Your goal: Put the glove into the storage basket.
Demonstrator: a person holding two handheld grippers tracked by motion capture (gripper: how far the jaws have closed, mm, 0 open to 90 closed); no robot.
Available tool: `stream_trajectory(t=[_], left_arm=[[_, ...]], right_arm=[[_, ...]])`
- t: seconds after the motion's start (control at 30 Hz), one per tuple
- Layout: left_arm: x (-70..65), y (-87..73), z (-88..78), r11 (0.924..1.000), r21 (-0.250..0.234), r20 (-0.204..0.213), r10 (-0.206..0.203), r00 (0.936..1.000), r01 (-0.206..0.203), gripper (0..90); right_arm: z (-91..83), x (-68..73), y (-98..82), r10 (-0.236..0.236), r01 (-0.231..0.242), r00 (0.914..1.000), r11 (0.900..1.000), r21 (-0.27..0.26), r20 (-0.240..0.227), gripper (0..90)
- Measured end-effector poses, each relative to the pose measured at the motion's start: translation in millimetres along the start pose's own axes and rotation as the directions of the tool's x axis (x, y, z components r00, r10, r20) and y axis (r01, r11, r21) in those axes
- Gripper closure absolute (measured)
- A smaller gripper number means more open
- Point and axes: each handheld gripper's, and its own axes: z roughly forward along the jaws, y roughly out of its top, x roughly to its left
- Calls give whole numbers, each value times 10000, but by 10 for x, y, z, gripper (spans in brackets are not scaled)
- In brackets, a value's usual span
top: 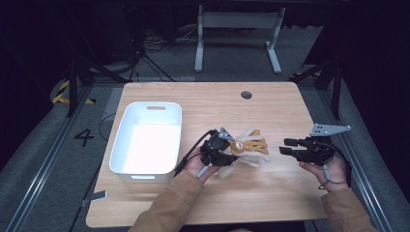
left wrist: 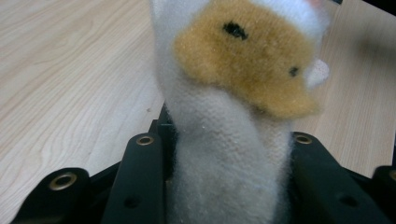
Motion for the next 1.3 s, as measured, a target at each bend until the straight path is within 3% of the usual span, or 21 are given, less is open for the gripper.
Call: stream_trajectory(t=[0.17,0.4,0.73,1.0,1.07,1.1,1.2,1.3], left_arm=[[47,10,-164,9994,-227,-408,-259,9988,250,648],[106,5,-316,9975,-428,-668,-585,9961,557,648],[228,-34,-502,9897,-664,-1149,-1337,9843,1267,648],[269,-67,-635,9853,-964,-1286,-1531,9798,1413,648],[286,-69,-649,9842,-926,-1396,-1628,9767,1509,648],[320,-50,-669,9823,-816,-1609,-1800,9704,1687,648],[370,-18,-674,9784,-726,-1648,-2034,9651,1937,647],[473,72,-673,9694,-489,-1954,-2456,9495,2407,648]], right_arm=[[2,2,0,-1,1,10000,10000,27,-27,536],[11,3,0,8,-8,10000,9999,100,-60,536],[8,8,6,-9,9,10000,10000,90,-81,536],[25,7,35,-51,51,9999,10000,32,-129,536],[48,4,50,-72,73,9998,10000,43,-168,536],[74,5,65,-91,93,9997,9999,88,-236,536],[88,5,75,-112,114,9996,9999,75,-264,536],[95,0,98,-109,110,9994,9999,9,-319,536]])
